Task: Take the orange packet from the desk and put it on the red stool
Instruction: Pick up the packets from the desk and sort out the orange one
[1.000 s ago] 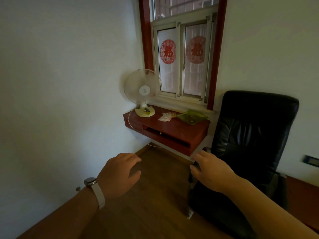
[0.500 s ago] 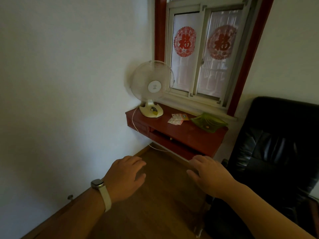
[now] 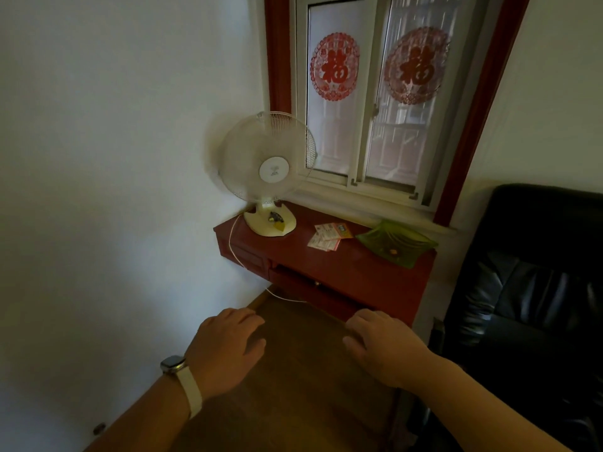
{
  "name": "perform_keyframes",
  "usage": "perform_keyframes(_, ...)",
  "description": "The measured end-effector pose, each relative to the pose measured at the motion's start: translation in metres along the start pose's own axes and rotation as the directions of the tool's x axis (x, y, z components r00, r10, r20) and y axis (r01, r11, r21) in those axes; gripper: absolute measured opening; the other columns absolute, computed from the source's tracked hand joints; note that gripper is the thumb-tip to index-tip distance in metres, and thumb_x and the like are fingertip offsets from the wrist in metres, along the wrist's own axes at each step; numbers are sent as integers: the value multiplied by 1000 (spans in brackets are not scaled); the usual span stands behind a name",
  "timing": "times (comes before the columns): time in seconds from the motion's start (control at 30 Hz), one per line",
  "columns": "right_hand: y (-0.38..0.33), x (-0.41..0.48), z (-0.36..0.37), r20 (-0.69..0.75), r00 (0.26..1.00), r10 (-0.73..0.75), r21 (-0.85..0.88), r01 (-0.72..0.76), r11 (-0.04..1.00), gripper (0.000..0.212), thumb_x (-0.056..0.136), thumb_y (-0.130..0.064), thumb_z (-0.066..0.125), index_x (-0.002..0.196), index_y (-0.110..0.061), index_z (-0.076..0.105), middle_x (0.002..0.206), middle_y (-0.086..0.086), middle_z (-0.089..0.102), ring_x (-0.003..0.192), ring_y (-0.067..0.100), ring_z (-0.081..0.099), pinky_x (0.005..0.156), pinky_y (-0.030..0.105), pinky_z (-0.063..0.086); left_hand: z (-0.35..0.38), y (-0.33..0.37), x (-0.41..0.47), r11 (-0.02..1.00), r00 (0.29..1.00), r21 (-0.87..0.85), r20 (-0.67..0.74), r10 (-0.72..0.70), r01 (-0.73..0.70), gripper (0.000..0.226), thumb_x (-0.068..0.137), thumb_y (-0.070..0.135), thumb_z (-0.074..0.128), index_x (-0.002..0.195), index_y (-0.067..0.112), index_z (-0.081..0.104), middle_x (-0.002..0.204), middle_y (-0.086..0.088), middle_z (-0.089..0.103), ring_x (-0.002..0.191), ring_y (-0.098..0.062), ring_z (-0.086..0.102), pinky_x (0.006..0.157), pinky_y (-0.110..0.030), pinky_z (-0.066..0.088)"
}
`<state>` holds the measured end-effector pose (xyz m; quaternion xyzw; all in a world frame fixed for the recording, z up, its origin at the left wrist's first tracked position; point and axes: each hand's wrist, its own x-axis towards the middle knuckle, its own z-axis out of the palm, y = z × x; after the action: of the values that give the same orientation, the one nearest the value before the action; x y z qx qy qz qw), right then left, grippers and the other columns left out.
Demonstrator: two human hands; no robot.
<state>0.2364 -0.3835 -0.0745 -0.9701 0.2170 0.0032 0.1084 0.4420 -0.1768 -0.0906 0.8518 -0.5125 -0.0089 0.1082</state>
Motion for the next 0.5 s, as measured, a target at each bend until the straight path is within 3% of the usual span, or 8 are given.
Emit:
perform_keyframes(0.1, 31, 49, 10, 17, 1000, -23, 13, 23, 1000, 42, 98, -48, 37, 135, -27, 44, 138, -5, 45, 122, 13, 43, 102, 37, 38, 14, -6, 49, 999, 999, 32, 36, -31, 29, 75, 80, 65, 18, 131, 27, 58, 135, 4, 59, 124, -18, 54, 103, -36, 40)
perform_keyframes(0.33, 118, 168, -2, 108, 991, -77, 11, 77, 997, 40, 96, -51, 36, 124, -27, 51, 120, -2, 53, 102, 15, 51, 89, 38, 46, 26, -3, 185, 996, 989, 26, 116, -90, 87, 60, 90, 57, 33, 138, 27, 51, 143, 4, 52, 130, -16, 47, 110, -34, 31)
perform_keyframes(0.4, 143, 201, -23, 47, 995, -83, -10, 83, 996, 40, 96, -51, 36, 122, -25, 52, 117, 0, 54, 101, 18, 53, 86, 38, 48, 19, 4, 226, 997, 994, 31, 87, -70, 67, 49, 95, 48, 41, 138, 25, 50, 143, 3, 52, 129, -16, 46, 109, -32, 31)
perform_keyframes(0.5, 172, 243, -50, -57, 995, -83, -28, 82, 996, 38, 94, -50, 37, 114, -24, 55, 109, 0, 56, 95, 18, 54, 80, 40, 50, 12, 11, 279, 999, 999, -14, 7, -49, 50, 52, 89, 47, 42, 132, 21, 56, 134, 0, 60, 121, -18, 54, 102, -32, 39)
